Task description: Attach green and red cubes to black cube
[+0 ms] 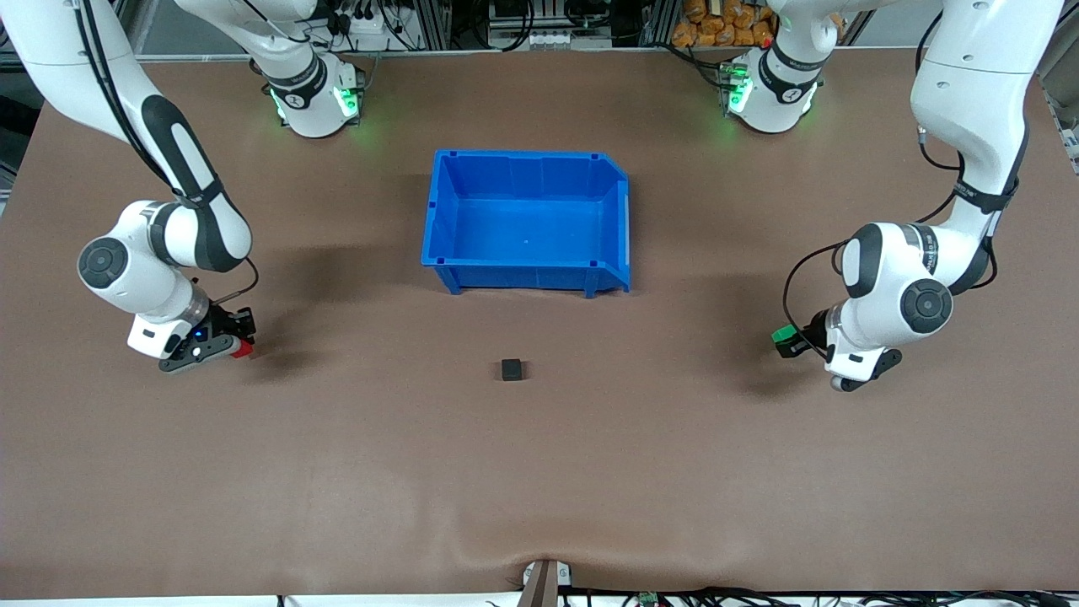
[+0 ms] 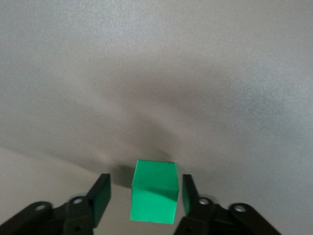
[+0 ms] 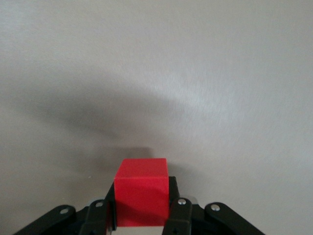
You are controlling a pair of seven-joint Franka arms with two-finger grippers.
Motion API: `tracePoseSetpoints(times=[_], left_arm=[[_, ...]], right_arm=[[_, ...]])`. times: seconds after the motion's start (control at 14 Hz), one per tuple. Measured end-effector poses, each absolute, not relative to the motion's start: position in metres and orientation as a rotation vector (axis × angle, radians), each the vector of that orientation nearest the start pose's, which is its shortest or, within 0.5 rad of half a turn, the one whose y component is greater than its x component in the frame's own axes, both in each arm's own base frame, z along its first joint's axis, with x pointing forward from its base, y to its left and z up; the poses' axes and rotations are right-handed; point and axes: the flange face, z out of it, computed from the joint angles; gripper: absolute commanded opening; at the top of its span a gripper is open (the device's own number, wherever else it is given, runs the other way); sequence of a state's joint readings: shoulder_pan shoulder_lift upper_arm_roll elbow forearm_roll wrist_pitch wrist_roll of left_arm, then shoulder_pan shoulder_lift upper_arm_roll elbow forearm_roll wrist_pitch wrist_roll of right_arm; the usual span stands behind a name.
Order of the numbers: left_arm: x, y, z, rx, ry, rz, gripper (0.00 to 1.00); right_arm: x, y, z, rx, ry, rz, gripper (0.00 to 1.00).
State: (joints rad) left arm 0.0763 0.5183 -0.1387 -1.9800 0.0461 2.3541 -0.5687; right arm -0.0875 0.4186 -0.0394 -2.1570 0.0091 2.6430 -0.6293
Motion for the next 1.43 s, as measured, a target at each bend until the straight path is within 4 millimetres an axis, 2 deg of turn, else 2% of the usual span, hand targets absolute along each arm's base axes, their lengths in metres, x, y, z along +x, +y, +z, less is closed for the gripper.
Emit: tracePoseSetpoints(times=[0.07,0.21,0.36,0.5,0.71,0.86,1.0,1.21,1.43], left_arm=[[0.595,-0.036,0.191,-3.036,-0.750,0.231,0.02],[0.596,-0.036,0.190,-3.032,-0.766,0.230,0.00],[0.597,-0.042,0.192,-2.994,-0.900,0.215,0.00],[0.604,-0.064,0.200,-2.956,-1.038,0.175,0.00],[0.619,-0.118,0.226,-2.922,-1.200,0.086,0.00],[0.627,-0.153,0.242,-2.891,-1.328,0.037,0.00],[0.631,-0.191,0.250,-2.844,-1.470,0.014,0.00],[0.634,-0.250,0.247,-2.747,-1.692,0.013,0.00],[0.633,-0.295,0.246,-2.683,-1.832,0.016,0.00]], right_arm=[[0.574,-0.073,0.211,-3.059,-0.873,-0.107,0.00],[0.581,-0.074,0.219,-3.013,-1.054,-0.132,0.00],[0.589,-0.070,0.227,-2.943,-1.266,-0.158,0.00],[0.595,-0.055,0.232,-2.833,-1.500,-0.181,0.00],[0.614,-0.008,0.251,-2.660,-1.787,-0.274,0.00],[0.627,0.028,0.262,-2.568,-1.895,-0.334,0.00],[0.639,0.065,0.266,-2.497,-1.951,-0.391,0.00],[0.662,0.121,0.255,-2.399,-2.020,-0.450,0.00],[0.673,0.173,0.221,-2.312,-2.067,-0.449,0.00]])
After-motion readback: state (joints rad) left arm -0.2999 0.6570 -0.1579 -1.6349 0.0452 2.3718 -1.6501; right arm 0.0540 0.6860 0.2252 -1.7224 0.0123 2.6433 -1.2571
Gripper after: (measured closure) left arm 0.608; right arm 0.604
